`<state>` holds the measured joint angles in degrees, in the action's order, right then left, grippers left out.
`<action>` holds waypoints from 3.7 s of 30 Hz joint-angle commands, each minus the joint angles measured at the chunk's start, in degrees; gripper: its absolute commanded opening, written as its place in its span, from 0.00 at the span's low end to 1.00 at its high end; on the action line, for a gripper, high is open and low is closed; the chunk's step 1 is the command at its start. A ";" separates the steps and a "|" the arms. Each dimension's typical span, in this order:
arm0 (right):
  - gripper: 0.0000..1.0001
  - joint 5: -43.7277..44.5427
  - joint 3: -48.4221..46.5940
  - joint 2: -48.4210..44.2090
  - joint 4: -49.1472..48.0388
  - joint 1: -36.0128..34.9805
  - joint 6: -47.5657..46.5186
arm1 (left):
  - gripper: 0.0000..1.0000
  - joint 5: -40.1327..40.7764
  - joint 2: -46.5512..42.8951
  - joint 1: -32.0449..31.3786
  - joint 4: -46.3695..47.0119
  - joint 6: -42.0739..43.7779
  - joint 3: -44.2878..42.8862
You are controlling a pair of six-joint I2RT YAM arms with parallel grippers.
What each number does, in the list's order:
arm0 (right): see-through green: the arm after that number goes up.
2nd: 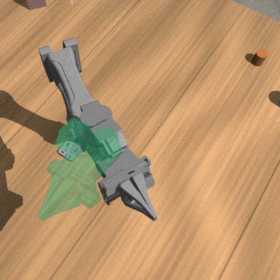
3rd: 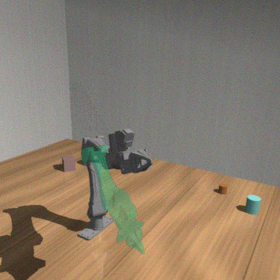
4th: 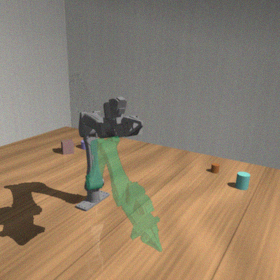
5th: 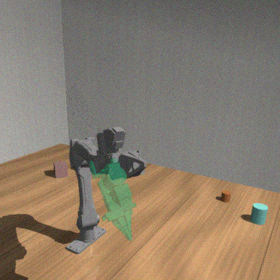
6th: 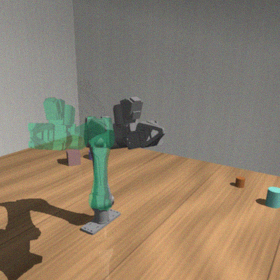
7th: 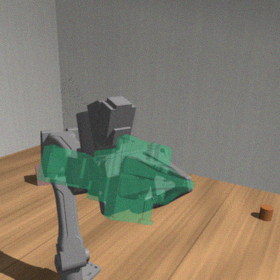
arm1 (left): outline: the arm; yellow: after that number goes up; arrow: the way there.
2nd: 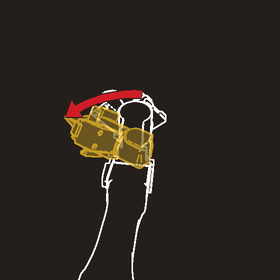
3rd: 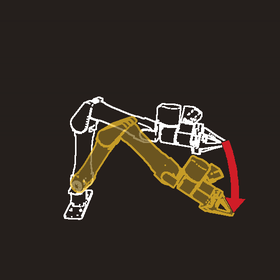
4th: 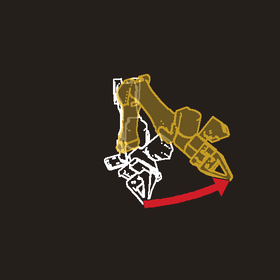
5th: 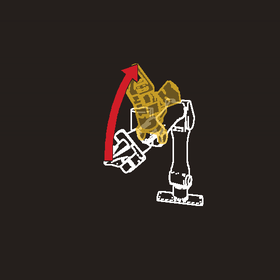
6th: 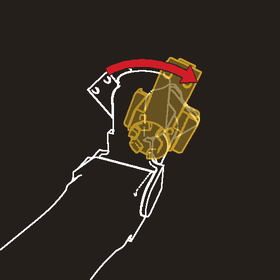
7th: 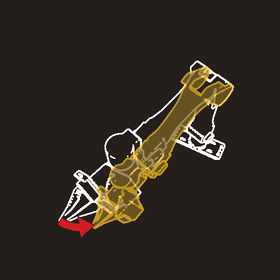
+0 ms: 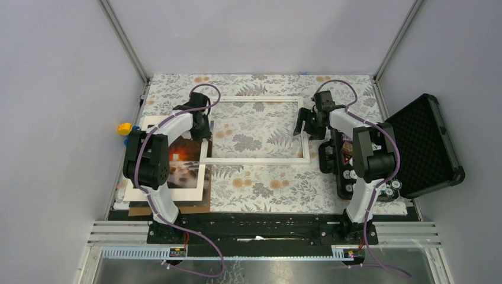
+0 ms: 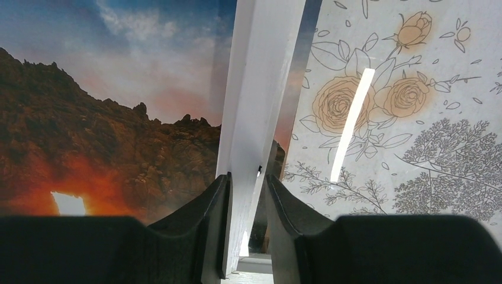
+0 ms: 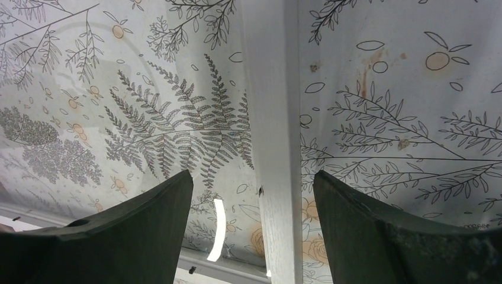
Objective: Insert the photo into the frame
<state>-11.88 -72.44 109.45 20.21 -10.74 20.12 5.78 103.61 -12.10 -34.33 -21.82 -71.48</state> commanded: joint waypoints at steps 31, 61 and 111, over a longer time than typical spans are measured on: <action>0.84 -2.27 0.20 0.09 -1.22 0.31 -1.30 | 0.42 0.72 2.09 1.90 1.11 0.29 -5.39; 0.85 -3.13 0.02 0.64 -1.31 0.31 -1.31 | 0.00 1.01 2.41 1.90 1.13 1.15 -4.61; 0.99 5.62 1.13 -6.44 7.41 0.46 0.88 | 0.98 -18.23 -9.09 7.79 9.27 -5.55 8.85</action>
<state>-8.54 -73.36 105.58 26.74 -10.66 20.29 -8.97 95.18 -4.23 -28.99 -25.61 -62.96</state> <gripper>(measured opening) 0.994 0.985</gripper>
